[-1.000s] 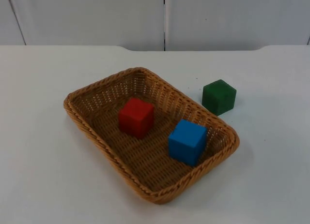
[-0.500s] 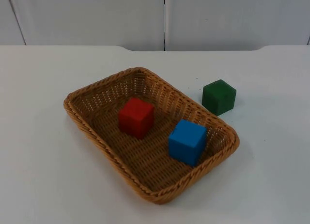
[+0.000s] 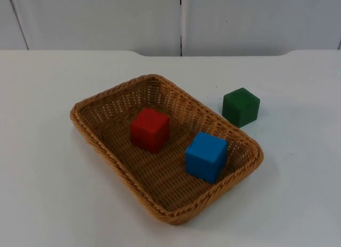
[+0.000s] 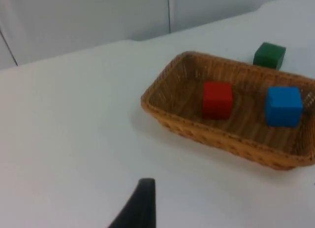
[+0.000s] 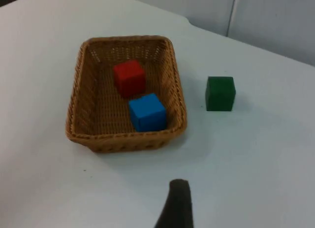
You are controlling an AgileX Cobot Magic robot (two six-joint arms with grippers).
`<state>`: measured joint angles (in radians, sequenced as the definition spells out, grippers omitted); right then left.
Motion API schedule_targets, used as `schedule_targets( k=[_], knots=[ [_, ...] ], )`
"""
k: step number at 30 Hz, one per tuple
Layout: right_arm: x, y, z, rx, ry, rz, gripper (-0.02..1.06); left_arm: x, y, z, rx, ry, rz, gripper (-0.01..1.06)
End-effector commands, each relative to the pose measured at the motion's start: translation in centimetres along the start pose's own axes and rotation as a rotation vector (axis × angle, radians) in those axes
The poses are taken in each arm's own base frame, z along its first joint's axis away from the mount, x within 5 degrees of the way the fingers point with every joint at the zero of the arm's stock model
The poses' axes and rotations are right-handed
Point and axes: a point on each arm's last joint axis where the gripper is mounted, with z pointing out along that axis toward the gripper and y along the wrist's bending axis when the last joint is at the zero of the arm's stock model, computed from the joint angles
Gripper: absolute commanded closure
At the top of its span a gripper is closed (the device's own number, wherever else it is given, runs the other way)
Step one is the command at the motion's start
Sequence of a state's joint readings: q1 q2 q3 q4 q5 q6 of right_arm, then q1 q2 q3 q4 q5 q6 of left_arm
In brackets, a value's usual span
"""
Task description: Pick up one cube with each hand and place exactly two cubes into the same basket, leaving the remaining cube outside.
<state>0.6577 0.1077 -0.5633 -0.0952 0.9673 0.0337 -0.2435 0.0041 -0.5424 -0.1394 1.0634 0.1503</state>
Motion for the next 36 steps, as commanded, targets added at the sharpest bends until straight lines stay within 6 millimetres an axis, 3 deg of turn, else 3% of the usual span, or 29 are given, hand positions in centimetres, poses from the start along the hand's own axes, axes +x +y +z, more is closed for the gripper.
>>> schedule_targets(
  k=[1, 6, 13, 36],
  knots=[
    [0.7, -0.3, -0.6, 0.027, 0.009, 0.024, 0.38, 0.5, 0.0, 0.5, 0.007, 0.023, -0.011, 0.09],
    [1.7, -0.3, -1.7, 0.018, -0.014, 0.041, 0.38, 0.6, 0.0, 0.6, 0.009, 0.023, -0.013, 0.09],
    [2.8, 0.2, -0.9, -0.029, 0.068, 0.006, 0.38, 0.7, 0.1, 0.6, -0.004, 0.036, -0.006, 0.09],
    [2.8, 0.3, -0.6, -0.042, 0.052, -0.021, 0.38, 1.2, 0.6, 1.0, -0.062, 0.064, -0.075, 0.09]
  ],
)
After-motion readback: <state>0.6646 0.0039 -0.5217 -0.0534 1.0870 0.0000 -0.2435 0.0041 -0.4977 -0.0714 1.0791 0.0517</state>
